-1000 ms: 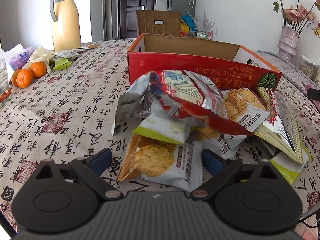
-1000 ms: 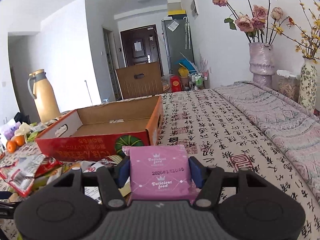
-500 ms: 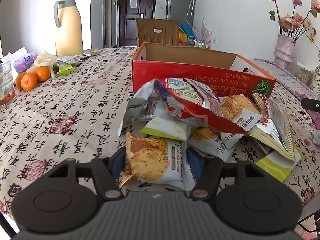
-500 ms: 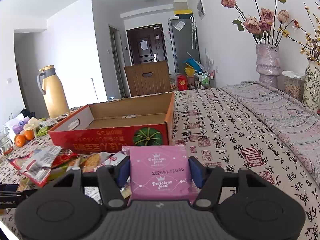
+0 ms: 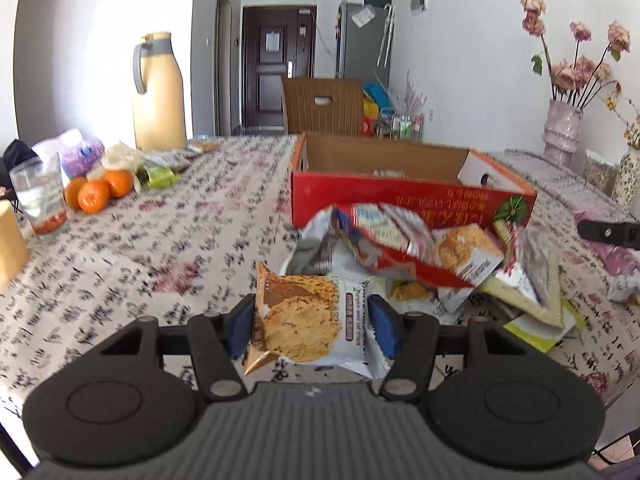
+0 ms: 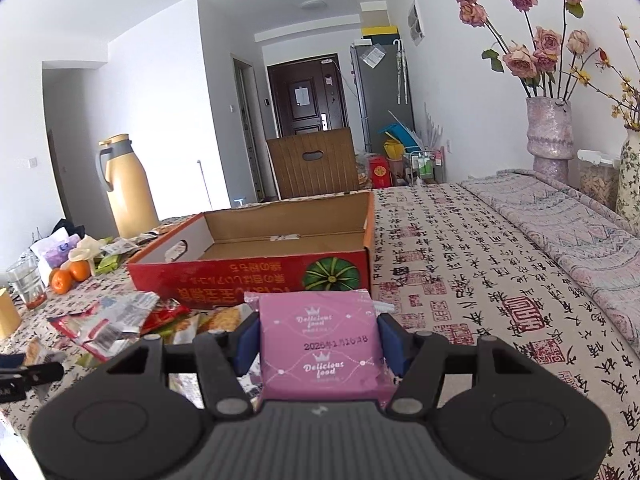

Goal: Organize snacks
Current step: 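Carry both packs into the red box and open both grippers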

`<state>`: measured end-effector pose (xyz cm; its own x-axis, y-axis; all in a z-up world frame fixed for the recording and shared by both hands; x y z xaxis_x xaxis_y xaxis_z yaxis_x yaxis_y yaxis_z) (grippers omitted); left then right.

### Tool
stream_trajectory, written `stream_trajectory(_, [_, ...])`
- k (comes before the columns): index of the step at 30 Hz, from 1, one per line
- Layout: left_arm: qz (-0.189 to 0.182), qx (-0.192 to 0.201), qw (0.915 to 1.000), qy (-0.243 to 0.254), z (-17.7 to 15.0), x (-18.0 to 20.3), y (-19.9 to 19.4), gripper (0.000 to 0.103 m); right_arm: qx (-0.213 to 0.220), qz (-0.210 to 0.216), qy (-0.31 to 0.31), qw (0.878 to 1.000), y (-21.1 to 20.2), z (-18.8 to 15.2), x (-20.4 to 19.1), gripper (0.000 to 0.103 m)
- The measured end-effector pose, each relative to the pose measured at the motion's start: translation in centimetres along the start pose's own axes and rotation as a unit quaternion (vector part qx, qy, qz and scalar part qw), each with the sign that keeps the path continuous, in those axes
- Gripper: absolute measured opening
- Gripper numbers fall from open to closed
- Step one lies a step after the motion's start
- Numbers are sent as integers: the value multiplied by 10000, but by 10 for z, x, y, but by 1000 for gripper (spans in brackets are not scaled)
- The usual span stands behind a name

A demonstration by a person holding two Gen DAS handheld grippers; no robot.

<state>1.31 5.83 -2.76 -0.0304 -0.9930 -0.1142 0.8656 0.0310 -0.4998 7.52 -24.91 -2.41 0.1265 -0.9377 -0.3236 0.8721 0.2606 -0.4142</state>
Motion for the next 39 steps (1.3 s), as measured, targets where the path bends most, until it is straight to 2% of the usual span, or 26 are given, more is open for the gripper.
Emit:
stream_trajectory(9, [22,517,9987,13,37,-4,-22,60,133,41,-17,9999,-4,11,-8,61])
stream_trajectory(17, [-26,702,9975,49,74,-4,-5,60,189,-36,17,9998,10,32,-13,61])
stream_trajectory(29, [-145,687,9974,168,142,-12,63,60,185,-128,-116,9997,65,74,-34,61])
stream_trajectory(39, [-287,302,9990,189,181,-12,139,60,-74,-286,-317,9991,135,100,-56,61])
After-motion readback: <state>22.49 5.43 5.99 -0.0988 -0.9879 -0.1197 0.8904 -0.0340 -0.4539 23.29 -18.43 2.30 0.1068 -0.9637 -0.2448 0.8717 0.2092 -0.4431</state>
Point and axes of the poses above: each gripper's, at about its wrist camera, not at the fingertips, and y roughly the way its jaws point, x to its right, z to its top, the point moved 4 cm from there along y, roughly the way its jaws point, and after that the axes turned 9 degrees about y, right-handed, at the moved point
